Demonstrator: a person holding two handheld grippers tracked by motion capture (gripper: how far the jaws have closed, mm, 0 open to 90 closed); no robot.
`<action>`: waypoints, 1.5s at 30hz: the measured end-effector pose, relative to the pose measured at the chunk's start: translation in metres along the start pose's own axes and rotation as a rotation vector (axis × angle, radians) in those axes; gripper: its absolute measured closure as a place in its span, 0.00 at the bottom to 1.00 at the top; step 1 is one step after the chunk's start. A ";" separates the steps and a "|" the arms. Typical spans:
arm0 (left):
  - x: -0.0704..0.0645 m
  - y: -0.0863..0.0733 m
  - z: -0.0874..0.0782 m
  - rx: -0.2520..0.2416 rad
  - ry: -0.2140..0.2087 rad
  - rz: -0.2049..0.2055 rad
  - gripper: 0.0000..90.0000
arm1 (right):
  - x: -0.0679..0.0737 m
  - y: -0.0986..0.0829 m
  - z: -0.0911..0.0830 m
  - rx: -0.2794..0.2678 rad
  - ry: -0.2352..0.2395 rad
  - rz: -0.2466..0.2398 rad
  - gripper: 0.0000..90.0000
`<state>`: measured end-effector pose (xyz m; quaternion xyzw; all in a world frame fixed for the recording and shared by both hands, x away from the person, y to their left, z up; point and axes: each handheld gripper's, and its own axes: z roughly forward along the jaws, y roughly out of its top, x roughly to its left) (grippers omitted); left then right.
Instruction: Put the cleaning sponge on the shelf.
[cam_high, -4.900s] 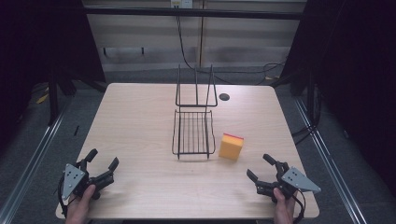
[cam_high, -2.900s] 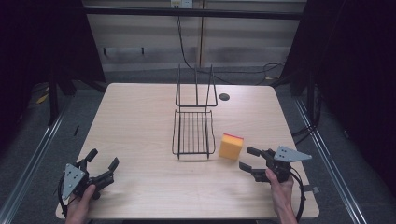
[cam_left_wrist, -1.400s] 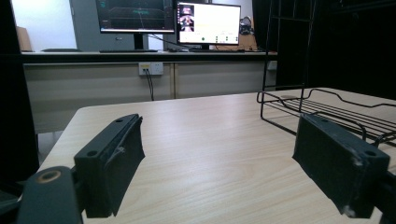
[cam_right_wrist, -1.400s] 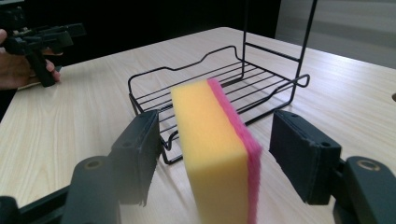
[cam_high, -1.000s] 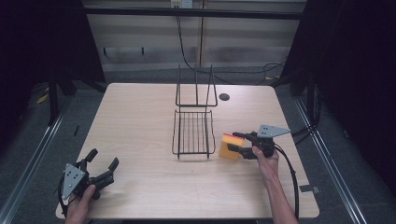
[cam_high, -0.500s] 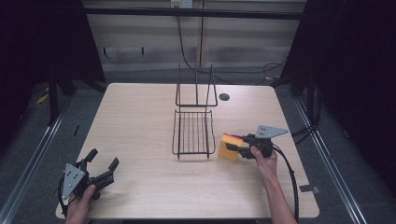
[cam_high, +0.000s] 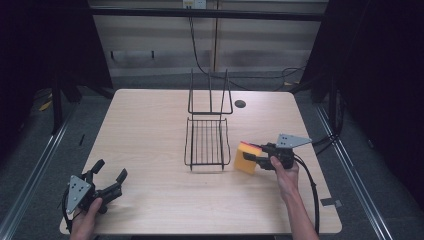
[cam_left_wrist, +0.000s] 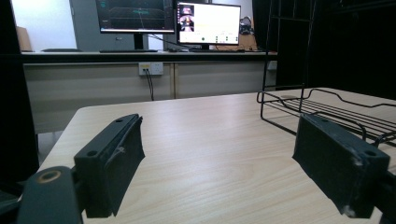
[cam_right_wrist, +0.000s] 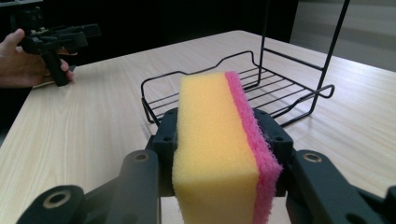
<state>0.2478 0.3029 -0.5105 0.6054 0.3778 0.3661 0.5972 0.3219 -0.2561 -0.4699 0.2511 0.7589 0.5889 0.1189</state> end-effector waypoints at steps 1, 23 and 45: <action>0.000 0.000 0.000 -0.001 0.000 0.000 0.17 | 0.000 0.001 0.000 -0.002 0.001 -0.001 0.66; 0.000 0.000 0.000 -0.001 0.000 -0.001 0.17 | 0.008 0.041 0.000 -0.019 0.032 -0.056 0.66; 0.000 0.000 0.000 -0.002 -0.001 -0.004 0.17 | 0.013 0.066 0.024 -0.039 0.090 -0.074 0.66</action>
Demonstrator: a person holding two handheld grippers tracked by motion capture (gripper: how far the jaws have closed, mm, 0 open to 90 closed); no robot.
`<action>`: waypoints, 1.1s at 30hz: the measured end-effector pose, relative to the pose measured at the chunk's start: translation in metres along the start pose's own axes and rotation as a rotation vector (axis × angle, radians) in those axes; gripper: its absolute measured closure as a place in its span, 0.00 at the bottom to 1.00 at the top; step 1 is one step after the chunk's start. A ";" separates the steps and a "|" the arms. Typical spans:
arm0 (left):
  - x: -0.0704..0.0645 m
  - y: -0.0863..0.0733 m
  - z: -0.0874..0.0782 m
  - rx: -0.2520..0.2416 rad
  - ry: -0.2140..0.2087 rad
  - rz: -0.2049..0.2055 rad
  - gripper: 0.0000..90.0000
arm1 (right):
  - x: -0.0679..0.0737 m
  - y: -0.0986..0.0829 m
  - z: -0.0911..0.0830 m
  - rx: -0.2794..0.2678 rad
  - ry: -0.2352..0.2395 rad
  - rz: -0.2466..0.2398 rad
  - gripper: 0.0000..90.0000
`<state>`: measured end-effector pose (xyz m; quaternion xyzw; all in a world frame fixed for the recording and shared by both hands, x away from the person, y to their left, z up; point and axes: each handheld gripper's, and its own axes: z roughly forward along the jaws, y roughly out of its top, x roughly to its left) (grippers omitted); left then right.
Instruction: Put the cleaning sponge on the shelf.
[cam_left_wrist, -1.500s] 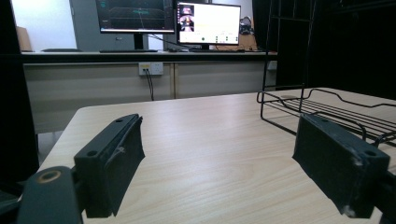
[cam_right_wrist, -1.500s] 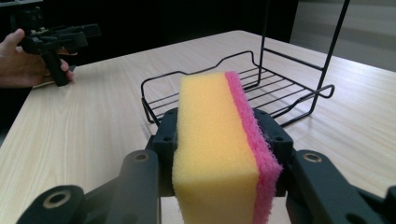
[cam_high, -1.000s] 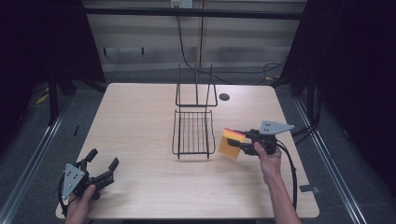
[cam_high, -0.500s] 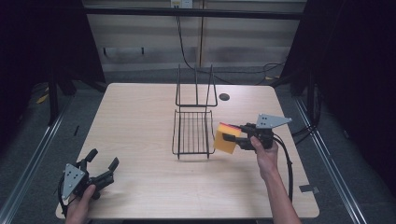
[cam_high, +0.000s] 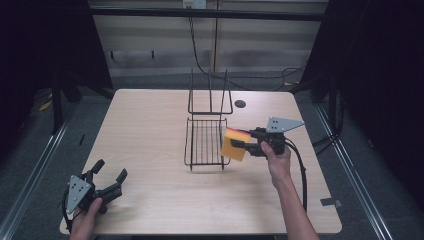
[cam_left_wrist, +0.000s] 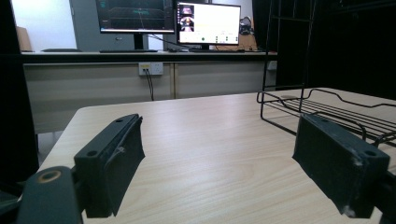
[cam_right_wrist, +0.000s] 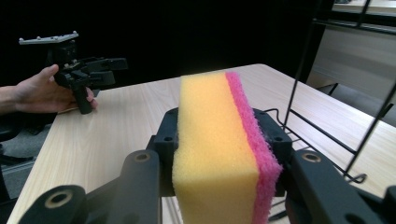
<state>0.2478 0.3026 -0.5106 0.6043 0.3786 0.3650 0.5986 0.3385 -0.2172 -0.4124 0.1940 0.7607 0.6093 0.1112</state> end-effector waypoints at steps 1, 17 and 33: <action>0.000 0.000 0.000 0.002 0.000 0.004 0.17 | 0.000 0.001 0.002 0.001 0.005 0.000 0.66; 0.000 0.000 0.000 -0.001 0.000 -0.001 0.17 | -0.002 0.016 0.044 0.024 0.080 -0.021 0.67; 0.000 0.000 0.000 0.000 -0.002 -0.001 0.17 | -0.006 0.007 0.074 0.051 0.120 0.003 0.67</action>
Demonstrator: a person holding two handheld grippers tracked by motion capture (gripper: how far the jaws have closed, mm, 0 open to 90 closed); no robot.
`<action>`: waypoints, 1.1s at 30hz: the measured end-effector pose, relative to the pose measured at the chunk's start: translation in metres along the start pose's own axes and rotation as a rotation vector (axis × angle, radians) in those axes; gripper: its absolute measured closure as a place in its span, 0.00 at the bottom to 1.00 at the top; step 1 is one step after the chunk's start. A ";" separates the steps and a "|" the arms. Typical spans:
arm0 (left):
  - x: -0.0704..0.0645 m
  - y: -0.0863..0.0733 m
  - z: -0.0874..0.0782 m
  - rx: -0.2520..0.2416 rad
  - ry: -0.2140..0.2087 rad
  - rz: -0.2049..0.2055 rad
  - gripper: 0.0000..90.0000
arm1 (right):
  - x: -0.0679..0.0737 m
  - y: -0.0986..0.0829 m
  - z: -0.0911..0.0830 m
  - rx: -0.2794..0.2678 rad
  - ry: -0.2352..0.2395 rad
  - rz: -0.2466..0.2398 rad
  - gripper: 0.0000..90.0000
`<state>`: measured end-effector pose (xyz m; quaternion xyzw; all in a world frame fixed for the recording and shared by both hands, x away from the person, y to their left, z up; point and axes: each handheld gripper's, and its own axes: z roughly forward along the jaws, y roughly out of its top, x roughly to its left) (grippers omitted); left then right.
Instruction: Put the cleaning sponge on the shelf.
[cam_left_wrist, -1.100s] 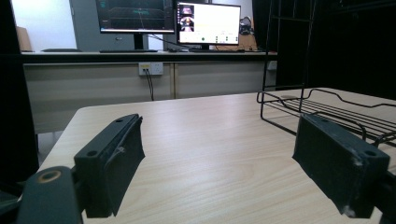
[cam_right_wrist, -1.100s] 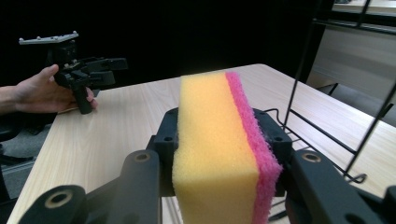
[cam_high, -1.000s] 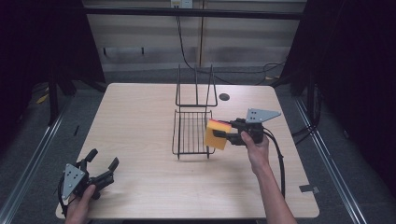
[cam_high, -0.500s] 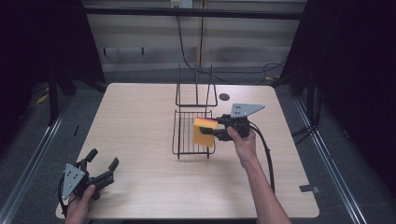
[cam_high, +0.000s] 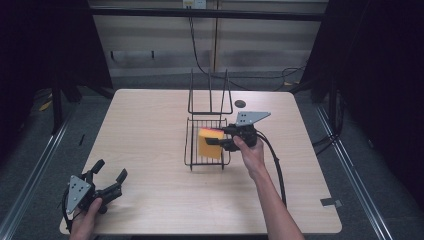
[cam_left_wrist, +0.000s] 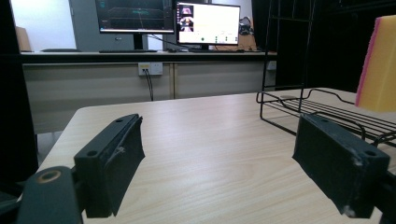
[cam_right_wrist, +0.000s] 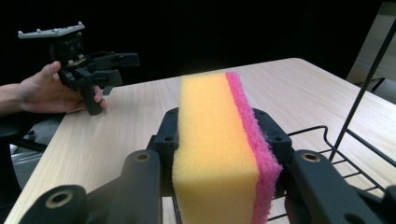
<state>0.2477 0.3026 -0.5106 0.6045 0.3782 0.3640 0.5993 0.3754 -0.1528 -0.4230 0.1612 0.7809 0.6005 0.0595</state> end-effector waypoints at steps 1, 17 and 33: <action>0.000 0.000 0.000 0.000 0.000 0.001 0.17 | 0.000 -0.001 0.001 0.002 0.002 -0.002 0.67; 0.000 0.000 0.000 0.000 -0.001 0.000 0.17 | -0.001 -0.009 0.016 0.044 0.065 0.002 0.67; 0.000 0.000 0.000 0.000 -0.001 0.000 0.17 | -0.007 -0.010 0.014 0.046 0.011 0.012 0.67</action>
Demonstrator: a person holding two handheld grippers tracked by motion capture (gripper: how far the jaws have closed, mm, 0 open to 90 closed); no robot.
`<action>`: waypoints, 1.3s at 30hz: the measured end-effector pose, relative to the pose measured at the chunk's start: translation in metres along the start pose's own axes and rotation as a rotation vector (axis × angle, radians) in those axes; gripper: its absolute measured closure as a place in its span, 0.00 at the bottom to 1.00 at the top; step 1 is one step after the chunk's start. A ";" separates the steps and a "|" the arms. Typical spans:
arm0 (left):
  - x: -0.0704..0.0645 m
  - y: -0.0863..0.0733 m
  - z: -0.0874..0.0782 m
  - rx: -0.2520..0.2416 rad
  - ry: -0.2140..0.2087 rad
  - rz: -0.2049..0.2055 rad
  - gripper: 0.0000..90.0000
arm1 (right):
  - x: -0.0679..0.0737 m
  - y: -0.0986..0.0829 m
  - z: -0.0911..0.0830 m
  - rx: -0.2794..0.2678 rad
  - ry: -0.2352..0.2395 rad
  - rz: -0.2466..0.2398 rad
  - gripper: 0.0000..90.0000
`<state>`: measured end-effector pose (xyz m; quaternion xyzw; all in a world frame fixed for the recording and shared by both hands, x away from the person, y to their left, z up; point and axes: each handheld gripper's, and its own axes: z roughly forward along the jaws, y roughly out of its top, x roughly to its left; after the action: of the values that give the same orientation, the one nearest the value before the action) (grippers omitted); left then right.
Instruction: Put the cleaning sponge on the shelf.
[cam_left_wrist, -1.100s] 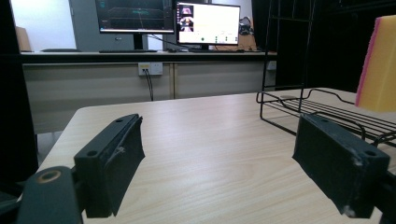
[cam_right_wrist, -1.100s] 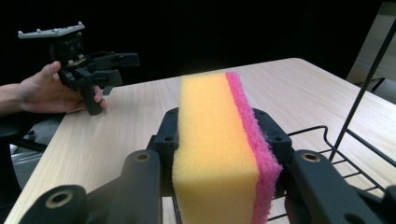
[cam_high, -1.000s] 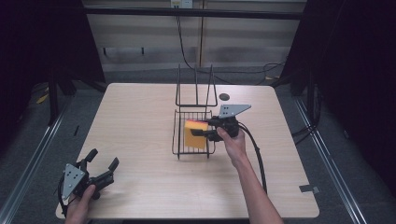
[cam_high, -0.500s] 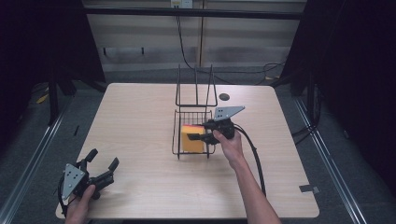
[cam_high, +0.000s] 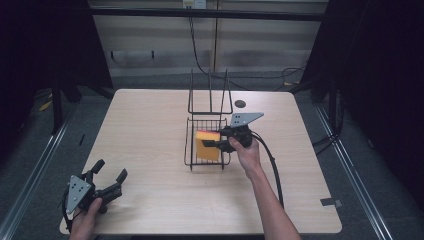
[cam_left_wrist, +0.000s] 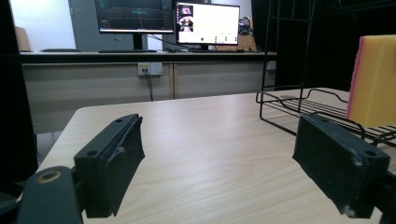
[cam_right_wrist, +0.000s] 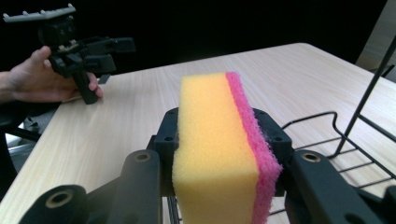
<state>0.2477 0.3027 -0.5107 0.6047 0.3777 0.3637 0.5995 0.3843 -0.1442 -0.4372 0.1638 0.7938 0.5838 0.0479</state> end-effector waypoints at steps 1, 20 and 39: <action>0.000 0.000 0.000 0.000 0.000 0.000 0.17 | 0.000 -0.001 0.001 0.001 0.005 0.003 0.67; 0.000 0.000 0.000 0.000 0.000 0.000 0.17 | 0.003 -0.004 0.005 0.026 0.079 0.007 0.66; 0.000 0.000 0.000 -0.001 -0.003 -0.001 0.17 | 0.006 -0.003 0.001 0.014 0.029 0.012 0.43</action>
<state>0.2476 0.3026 -0.5107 0.6048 0.3769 0.3628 0.6005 0.3780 -0.1415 -0.4395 0.1604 0.7975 0.5807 0.0320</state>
